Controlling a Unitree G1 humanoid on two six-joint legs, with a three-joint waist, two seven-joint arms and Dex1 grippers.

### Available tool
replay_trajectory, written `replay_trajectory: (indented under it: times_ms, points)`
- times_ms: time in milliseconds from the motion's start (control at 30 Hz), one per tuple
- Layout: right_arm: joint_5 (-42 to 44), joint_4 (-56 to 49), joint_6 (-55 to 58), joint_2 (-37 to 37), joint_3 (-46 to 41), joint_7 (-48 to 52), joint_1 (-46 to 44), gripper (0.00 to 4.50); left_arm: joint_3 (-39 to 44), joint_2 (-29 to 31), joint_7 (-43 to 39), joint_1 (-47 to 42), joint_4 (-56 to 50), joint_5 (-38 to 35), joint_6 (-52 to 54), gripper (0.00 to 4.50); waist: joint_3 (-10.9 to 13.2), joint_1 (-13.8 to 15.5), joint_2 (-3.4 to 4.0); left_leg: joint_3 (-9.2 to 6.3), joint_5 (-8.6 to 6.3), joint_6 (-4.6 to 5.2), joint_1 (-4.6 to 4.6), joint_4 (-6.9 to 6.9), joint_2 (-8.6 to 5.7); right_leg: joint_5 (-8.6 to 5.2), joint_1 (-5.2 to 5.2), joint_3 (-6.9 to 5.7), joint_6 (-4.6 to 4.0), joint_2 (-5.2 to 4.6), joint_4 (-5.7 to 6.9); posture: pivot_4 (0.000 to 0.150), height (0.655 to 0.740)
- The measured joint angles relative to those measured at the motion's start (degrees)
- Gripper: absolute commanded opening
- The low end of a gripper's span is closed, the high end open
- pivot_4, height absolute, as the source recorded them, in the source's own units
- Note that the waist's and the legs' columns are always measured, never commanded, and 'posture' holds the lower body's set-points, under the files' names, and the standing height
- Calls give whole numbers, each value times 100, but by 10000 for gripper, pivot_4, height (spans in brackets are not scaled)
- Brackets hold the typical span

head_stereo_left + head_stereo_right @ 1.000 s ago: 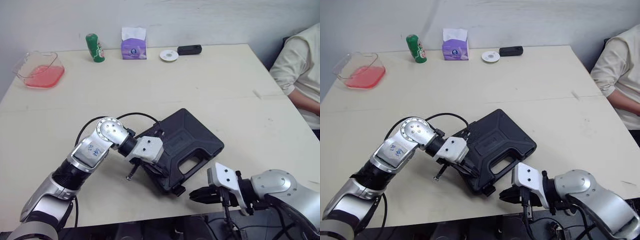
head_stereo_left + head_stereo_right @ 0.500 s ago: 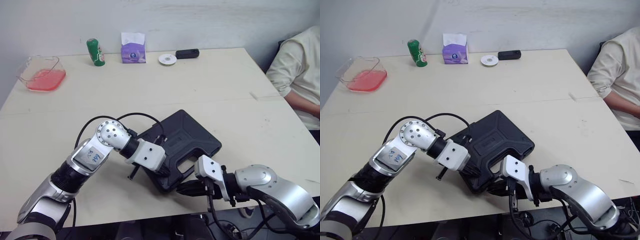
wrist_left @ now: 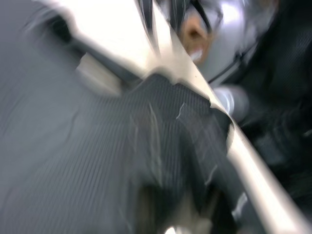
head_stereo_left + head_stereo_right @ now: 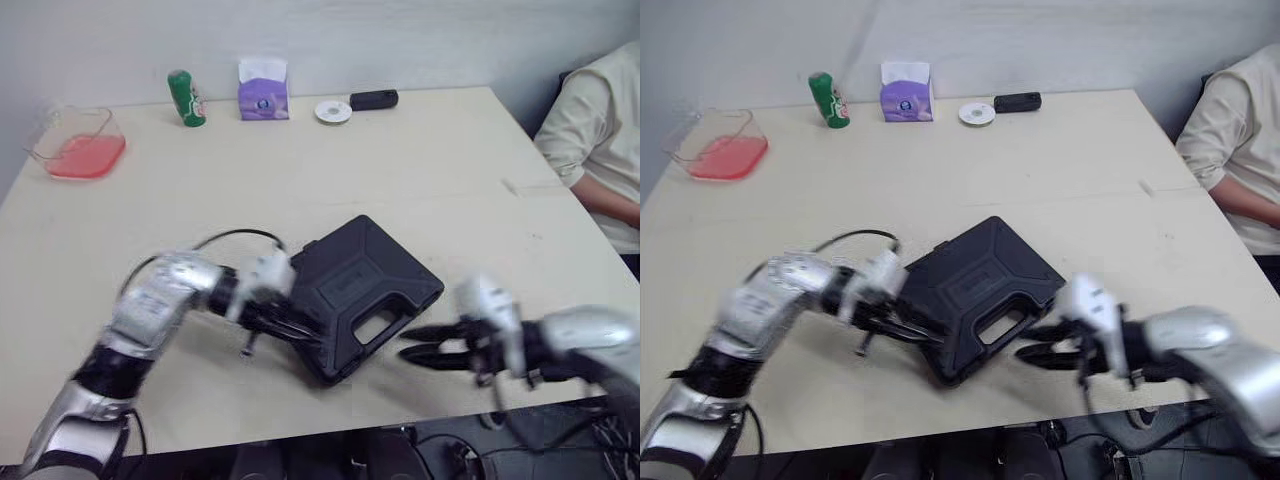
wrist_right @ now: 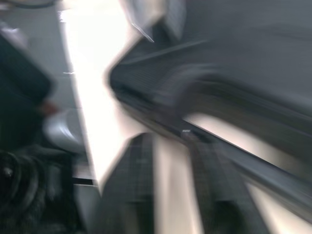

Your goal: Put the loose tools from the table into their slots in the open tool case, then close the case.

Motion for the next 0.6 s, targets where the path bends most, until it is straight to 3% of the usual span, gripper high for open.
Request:
replay_trajectory:
  times_ms: [133, 167, 267, 400, 600]
  points:
    - [193, 316, -35, -422, -956, 489, 314, 44088, 1381, 678, 278, 373, -488, -1002, 978, 40738, 5, -41, 5, -3, 15, -36, 2, -18, -9, -8, -6, 1, -5, -7, -4, 1500, 7244]
    - [140, 586, -65, -575, -1218, 640, 369, 45000, 1882, 876, 364, 618, -512, -1303, 1317, 44420, 7, -62, 6, 0, 14, -35, 0, -18, -11, -7, -9, 1, -4, -10, -8, 1500, 7244]
    - [-42, 1135, -216, -813, -1735, 899, 472, 45000, 2913, 1424, 298, 1461, -569, -1705, 1740, 44420, 13, -86, -3, 8, 12, -37, 0, -18, -9, -7, -14, 4, -4, -9, -13, 1500, 7244]
    - [-488, 1868, -603, -1061, -2143, 1169, 636, 45000, 4358, 1951, 120, 2705, -564, -1540, 1732, 44420, 16, -70, -2, 15, 9, -42, 1, -19, -9, -11, -22, 7, -10, -9, -13, 1500, 7244]
    - [-944, 2558, -1124, -1087, -2084, 1155, 431, 45000, 5063, 1973, 80, 3256, -462, -1344, 1326, 44420, 23, -59, 11, 21, -9, -43, 0, -20, -7, -9, -27, 12, -20, -17, -13, 1500, 7244]
